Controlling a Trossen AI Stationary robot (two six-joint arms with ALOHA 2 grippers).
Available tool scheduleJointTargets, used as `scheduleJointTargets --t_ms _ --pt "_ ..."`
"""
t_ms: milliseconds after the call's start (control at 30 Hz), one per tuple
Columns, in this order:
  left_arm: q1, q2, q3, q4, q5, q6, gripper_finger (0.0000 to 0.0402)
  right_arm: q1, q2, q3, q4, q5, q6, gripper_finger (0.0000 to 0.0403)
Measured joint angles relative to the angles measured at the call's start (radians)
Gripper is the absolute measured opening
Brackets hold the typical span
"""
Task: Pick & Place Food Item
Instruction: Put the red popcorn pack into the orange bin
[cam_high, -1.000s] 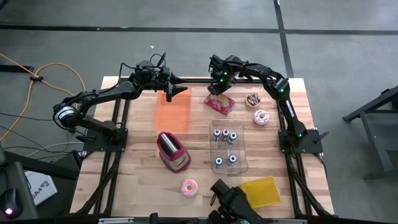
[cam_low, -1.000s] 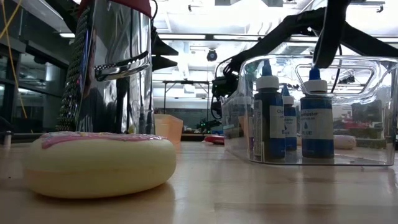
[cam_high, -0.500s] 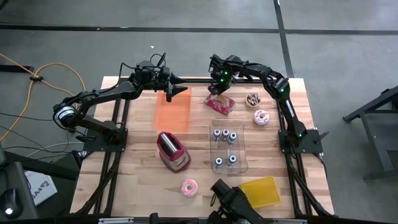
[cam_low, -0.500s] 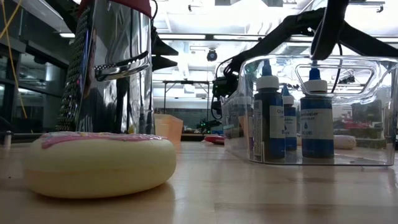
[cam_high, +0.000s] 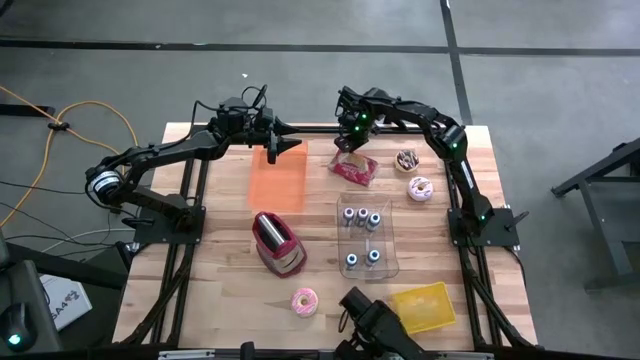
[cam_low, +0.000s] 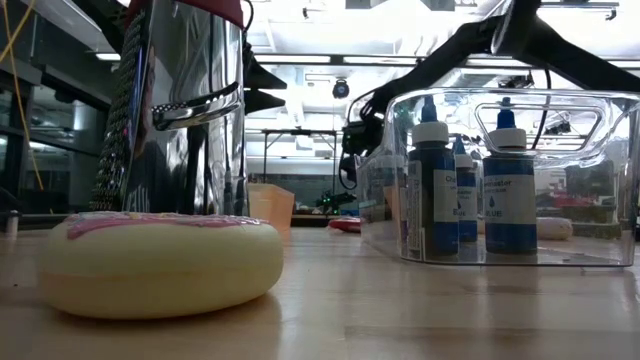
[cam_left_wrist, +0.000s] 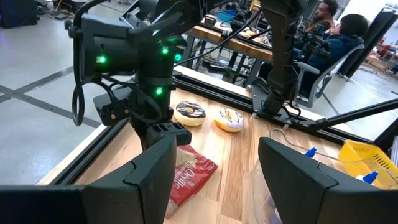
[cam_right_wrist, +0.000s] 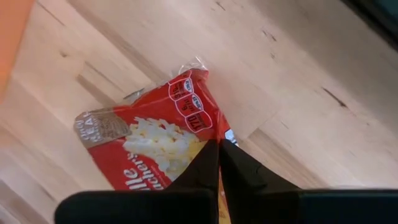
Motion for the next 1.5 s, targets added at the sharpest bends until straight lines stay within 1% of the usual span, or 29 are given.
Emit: scheduleJointTargets --t_ms 333,1333,1433,1500 --pt "0.0 0.0 0.0 0.0 0.0 0.0 0.0223 0.001 -0.043 0.0 0.006 0.005 -0.007 0.0002" --pt "0.0 0.0 0.0 0.0 0.007 0.006 0.0223 0.003 -0.042 0.0 0.012 -0.003 -0.025 0.0002" --pt "-0.002 0.0 0.0 -0.001 0.038 0.011 0.0223 0.003 -0.042 0.0 0.011 -0.02 -0.029 0.0002" --pt "-0.012 0.0 0.0 -0.005 0.037 0.011 0.0223 0.003 -0.042 0.0 0.006 -0.044 -0.033 0.0002"
